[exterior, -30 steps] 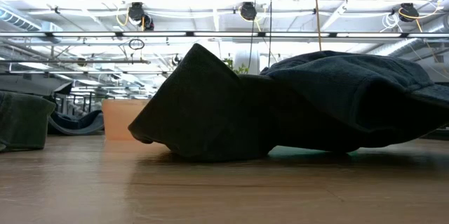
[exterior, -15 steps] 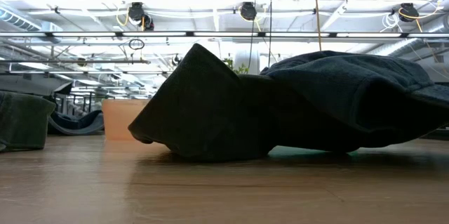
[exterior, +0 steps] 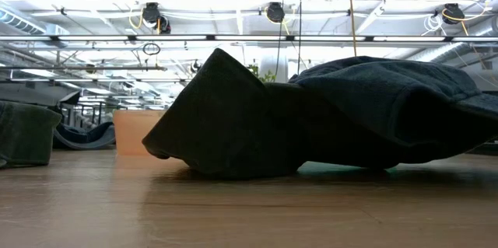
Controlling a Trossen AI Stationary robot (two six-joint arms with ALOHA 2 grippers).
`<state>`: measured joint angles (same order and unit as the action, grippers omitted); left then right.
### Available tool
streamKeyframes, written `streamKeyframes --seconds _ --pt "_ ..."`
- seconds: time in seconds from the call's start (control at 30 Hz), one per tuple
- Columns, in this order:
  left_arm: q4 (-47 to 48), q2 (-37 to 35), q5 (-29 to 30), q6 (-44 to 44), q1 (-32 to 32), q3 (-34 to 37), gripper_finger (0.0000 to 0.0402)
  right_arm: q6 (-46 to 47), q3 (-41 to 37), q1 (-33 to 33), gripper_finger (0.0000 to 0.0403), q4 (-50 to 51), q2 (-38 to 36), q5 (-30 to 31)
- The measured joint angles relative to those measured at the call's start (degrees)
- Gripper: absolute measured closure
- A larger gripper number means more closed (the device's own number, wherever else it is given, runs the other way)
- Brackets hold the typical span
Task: Pick & Place hat
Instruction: Put the top gray cap into the green bin
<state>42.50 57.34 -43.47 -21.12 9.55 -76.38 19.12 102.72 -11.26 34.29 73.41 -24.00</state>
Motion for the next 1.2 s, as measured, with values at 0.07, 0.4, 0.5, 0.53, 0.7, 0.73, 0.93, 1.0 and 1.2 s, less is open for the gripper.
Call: streamKeyframes --seconds 0.07,0.4,0.5,0.53,0.7,0.73,0.93,1.0,1.2 --pt "0.22 0.0 0.31 -0.35 -0.03 0.0 0.0393 0.38 0.0 -0.06 0.0161 1.21 -0.07 0.82" --pt "-1.61 4.69 4.69 -0.15 -2.66 0.0 0.0393 3.12 0.01 -0.03 0.016 2.15 1.12 3.02" --pt "-4.37 6.53 4.74 0.4 -3.63 0.0 0.0393 3.81 0.02 -0.03 0.016 3.7 1.56 2.91" --pt "-5.31 7.02 4.75 0.44 -3.83 0.0 0.0393 3.81 -0.02 -0.03 0.016 4.24 1.86 2.95" --pt "-9.2 8.77 6.11 1.22 -4.39 0.0 0.0393 4.46 -0.02 0.17 0.016 6.86 2.62 2.84" --pt "-9.86 9.03 6.61 1.36 -4.44 0.0 0.0393 4.47 -0.02 0.48 0.016 6.92 2.96 2.83" --pt "-13.32 9.35 9.26 3.16 -4.44 0.02 0.0393 4.47 0.02 2.34 0.016 7.66 4.15 2.68" --pt "-14.22 9.5 9.45 3.21 -4.44 0.04 0.0393 4.45 0.03 2.84 0.016 8.09 4.39 2.7" --pt "-14.21 9.43 10.59 3.45 -4.44 0.04 0.0393 4.31 -0.02 4.67 0.016 5.93 5.94 2.69"
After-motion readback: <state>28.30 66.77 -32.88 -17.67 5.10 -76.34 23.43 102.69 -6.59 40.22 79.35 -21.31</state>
